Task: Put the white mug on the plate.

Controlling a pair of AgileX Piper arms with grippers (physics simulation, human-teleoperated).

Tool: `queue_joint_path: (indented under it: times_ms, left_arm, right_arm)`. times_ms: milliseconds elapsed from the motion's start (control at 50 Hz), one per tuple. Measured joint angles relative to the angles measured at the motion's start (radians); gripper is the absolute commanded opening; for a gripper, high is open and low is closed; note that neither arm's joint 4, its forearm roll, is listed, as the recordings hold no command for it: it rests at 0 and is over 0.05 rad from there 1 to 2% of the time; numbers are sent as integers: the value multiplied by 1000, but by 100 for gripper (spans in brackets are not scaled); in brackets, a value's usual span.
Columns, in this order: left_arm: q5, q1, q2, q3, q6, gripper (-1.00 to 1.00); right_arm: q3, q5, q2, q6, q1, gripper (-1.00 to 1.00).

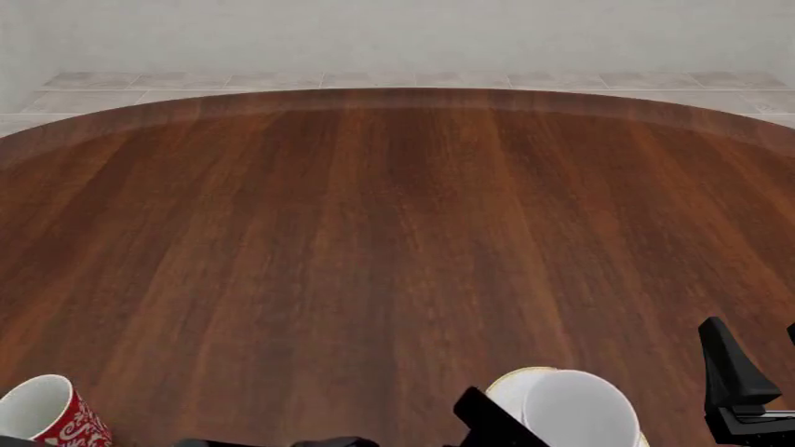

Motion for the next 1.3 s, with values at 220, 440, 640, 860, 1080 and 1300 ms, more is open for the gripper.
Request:
queue_joint_path:
  times_ms: [220, 440, 640, 860, 1080, 1300]
  left_arm:
    - [-12, -3, 17, 1, -4, -100]
    - [-23, -5, 36, 0, -6, -100]
    - [-31, -7, 51, -2, -6, -100]
    - [-33, -10, 65, -7, -6, 100]
    - [-32, -10, 70, -11, -1, 100]
    - [-25, -10, 72, -18, 1, 100]
  right_arm:
    - [0, 0, 0, 0, 0, 100]
    - [0, 0, 0, 0, 0, 100]
    - [0, 0, 0, 0, 0, 100]
    - [0, 0, 0, 0, 0, 100]
    - [0, 0, 0, 0, 0, 100]
    - [0, 0, 0, 0, 0, 100]
